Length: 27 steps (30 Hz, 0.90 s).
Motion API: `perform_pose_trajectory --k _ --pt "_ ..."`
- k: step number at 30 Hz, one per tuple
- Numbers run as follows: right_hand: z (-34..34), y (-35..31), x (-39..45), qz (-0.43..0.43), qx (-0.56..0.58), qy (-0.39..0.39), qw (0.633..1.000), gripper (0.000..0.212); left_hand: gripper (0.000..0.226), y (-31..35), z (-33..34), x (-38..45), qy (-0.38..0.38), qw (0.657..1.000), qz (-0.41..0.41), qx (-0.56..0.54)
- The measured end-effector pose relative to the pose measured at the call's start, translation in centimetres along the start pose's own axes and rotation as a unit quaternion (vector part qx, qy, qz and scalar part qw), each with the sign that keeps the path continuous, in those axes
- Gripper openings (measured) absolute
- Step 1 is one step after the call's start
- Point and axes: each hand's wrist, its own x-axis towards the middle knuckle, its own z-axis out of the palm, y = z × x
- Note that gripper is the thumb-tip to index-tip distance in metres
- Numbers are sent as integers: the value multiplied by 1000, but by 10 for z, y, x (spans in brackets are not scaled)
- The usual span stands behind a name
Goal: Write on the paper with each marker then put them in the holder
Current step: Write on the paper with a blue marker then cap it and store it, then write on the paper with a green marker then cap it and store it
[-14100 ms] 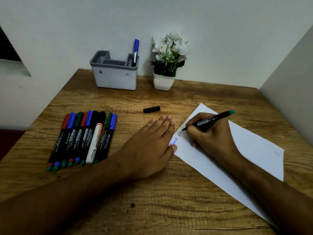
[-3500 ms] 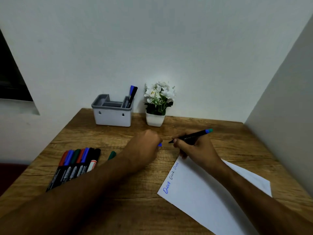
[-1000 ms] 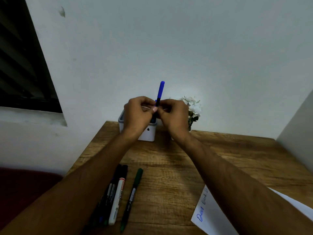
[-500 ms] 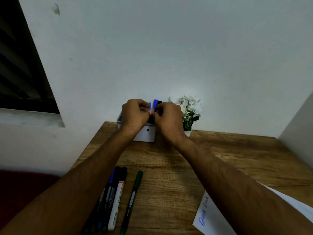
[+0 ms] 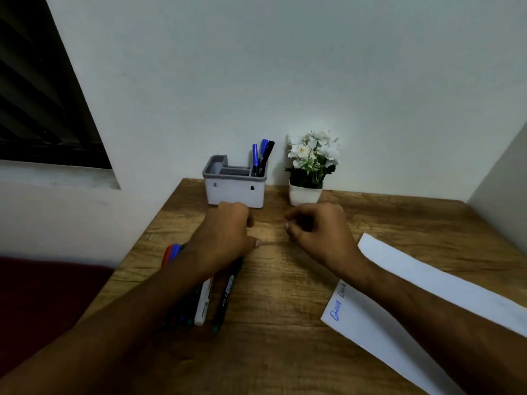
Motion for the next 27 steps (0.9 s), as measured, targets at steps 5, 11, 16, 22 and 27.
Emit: perform_pose_trajectory --k 5,11,16,22,27 --pt "-11 8 -26 60 45 -25 997 17 30 6 10 -12 -36 996 11 79" --pt "-23 1 -52 100 111 -47 988 14 23 12 11 -10 -11 999 -23 -43" --pt "-30 -11 -63 167 193 -89 963 19 19 41 10 -15 8 909 -56 -413" --pt "-44 -15 -71 254 290 -104 917 23 15 78 24 -13 5 775 -141 -615" --pt "-45 -6 -75 266 269 -80 922 36 21 93 30 -13 -165 674 -228 -682"
